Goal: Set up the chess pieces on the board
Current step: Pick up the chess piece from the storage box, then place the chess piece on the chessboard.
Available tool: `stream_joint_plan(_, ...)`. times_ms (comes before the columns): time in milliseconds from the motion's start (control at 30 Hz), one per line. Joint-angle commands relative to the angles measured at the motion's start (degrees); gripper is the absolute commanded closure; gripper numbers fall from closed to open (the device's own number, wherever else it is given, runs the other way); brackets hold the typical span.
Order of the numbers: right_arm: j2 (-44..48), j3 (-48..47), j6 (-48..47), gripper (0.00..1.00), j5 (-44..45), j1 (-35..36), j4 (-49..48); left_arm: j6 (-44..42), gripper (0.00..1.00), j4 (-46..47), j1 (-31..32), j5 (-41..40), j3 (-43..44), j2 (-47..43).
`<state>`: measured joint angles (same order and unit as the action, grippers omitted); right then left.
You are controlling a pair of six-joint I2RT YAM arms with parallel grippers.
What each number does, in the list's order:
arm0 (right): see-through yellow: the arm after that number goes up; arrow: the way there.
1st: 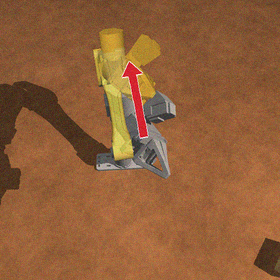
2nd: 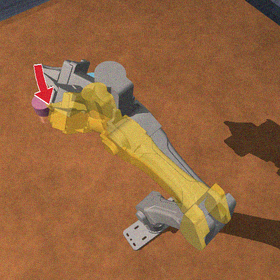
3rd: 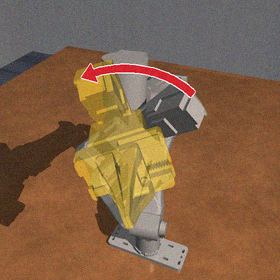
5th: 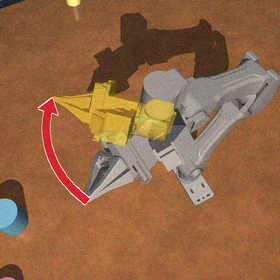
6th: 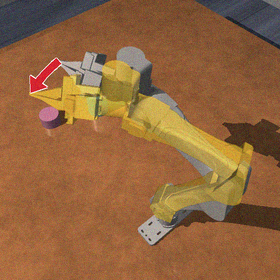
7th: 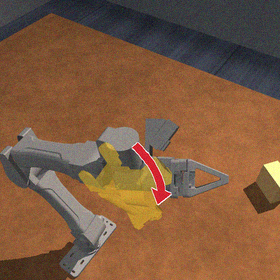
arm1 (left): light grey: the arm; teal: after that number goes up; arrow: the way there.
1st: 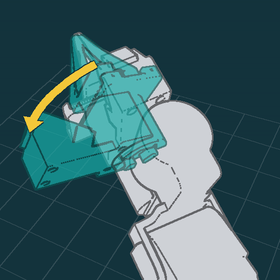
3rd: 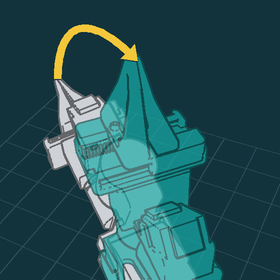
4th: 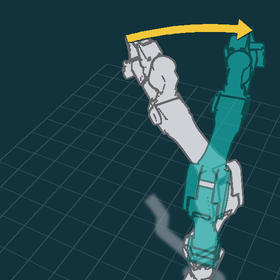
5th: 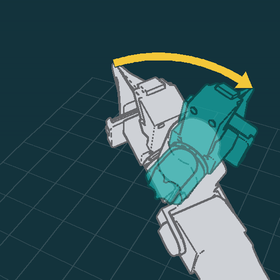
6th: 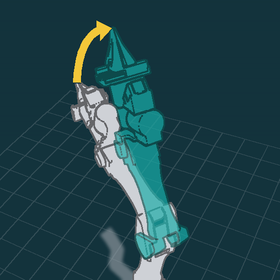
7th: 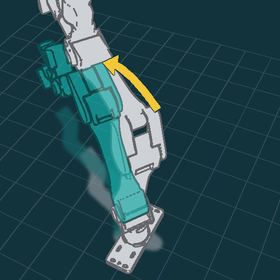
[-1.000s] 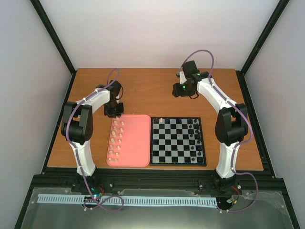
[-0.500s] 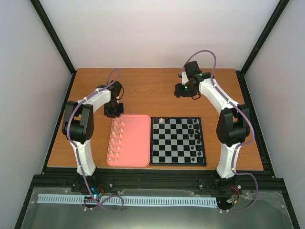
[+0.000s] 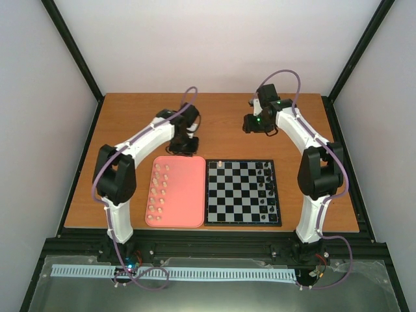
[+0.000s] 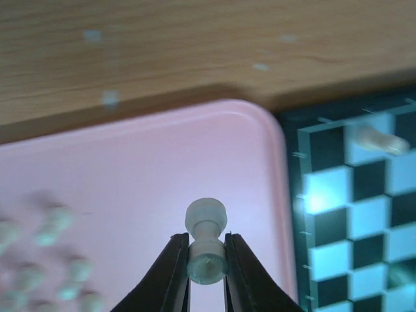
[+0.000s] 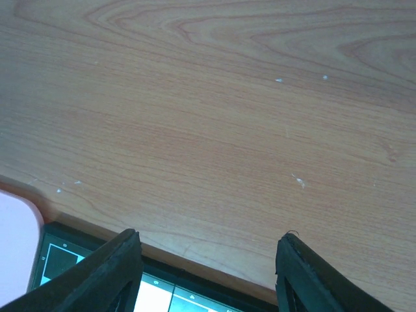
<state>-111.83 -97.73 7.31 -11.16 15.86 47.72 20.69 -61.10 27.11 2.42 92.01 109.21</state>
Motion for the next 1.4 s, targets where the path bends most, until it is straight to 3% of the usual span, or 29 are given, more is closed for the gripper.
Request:
stream_joint_plan(0, 2.40, 0.76, -0.02, 0.43, 0.81, -1.33, -0.53, 0.15, 0.91, -2.01, 5.50, 6.11, 5.26, 3.86)
stream_joint_plan(167, 2.44, 0.72, -0.02, 0.43, 1.39, -1.76, -0.63, -0.90, 0.91, -3.01, 9.15, 6.96, 12.95, 10.03)
stream_joint_plan(433, 2.80, 0.88, -0.04, 0.43, 1.01, -4.45, -0.53, -2.09, 0.91, -4.97, 9.71, 6.34, 20.69, 18.49)
stream_joint_plan(1367, 3.36, 3.10, -0.09, 0.43, -0.20, -5.98, -1.62, -2.46, 0.91, -6.07, 9.85, 7.94, 21.36, 20.82)
